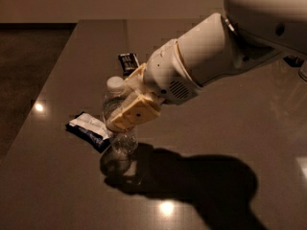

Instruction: Move water bottle near rxbar blueberry

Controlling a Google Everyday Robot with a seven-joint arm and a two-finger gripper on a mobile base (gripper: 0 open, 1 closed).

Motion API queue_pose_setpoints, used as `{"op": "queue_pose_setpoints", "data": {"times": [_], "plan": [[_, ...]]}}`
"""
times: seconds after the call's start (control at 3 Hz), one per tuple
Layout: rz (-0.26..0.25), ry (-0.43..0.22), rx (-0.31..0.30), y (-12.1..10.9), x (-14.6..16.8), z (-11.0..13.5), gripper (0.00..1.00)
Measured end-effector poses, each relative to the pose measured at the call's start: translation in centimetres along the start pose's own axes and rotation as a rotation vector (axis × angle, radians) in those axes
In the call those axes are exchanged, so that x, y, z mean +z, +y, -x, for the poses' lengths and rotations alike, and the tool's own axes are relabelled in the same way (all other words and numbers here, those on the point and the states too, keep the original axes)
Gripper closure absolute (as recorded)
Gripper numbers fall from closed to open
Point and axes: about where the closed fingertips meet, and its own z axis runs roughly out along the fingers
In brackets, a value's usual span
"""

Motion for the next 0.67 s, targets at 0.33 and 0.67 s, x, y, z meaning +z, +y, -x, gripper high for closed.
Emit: {"op": "queue_pose_setpoints", "data": {"times": [0.33, 0.67], "plan": [[-0.002, 0.001, -0.005, 0.17, -0.06, 0.22, 0.0], [-0.002, 0.001, -0.005, 0.17, -0.06, 0.22, 0.0]]}}
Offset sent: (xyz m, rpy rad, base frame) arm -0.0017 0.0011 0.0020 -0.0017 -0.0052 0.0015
